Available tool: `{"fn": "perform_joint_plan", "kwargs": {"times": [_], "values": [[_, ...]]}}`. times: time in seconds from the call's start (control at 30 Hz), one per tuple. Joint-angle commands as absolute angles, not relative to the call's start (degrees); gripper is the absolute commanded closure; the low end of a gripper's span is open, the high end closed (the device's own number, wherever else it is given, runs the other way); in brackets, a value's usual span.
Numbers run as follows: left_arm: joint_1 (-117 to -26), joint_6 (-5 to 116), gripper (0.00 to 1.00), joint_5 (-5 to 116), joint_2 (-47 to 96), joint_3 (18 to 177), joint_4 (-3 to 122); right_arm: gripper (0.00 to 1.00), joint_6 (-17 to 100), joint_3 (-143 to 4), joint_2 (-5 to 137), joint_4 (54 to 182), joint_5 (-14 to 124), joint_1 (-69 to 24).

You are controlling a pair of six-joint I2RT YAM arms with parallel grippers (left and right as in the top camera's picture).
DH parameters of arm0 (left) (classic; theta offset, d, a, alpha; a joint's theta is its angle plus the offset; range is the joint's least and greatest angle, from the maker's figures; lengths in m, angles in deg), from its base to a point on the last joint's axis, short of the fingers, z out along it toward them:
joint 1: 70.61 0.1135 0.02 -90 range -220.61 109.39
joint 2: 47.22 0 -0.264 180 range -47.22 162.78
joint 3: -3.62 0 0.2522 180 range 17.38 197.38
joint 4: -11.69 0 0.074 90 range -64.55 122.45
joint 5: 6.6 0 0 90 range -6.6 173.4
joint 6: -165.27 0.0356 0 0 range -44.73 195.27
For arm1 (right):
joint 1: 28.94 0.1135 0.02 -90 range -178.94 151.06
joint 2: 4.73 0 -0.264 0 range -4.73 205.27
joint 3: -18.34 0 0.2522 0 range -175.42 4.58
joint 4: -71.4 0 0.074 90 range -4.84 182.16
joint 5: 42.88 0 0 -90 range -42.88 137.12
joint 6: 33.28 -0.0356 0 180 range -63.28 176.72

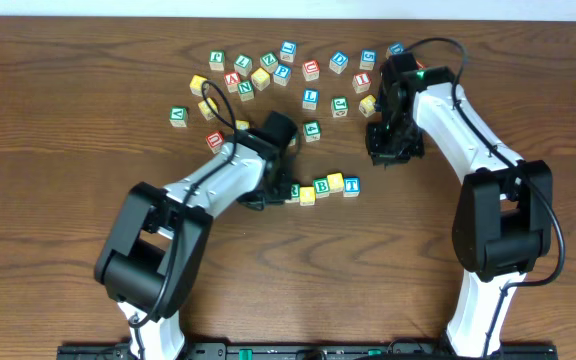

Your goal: Spell out ROBOT

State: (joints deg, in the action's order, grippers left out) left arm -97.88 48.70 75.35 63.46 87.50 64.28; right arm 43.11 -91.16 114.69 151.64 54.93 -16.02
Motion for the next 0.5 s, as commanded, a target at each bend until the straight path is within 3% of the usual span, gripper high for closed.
{"fn": "perform_joint_plan", "kwargs": {"times": [0.0, 0.47], "values": [[-94.0, 51.7, 0.79, 77.0, 58.1, 91.4, 66.9, 0.83, 45.1, -97.0, 113.7, 153.3, 56.3, -16.0], [-79.1, 55.7, 0.78, 79.0, 36.3, 92.3, 73.9, 0.82, 45.1, -99.3, 113.7, 158.8, 56.5, -6.9]]}}
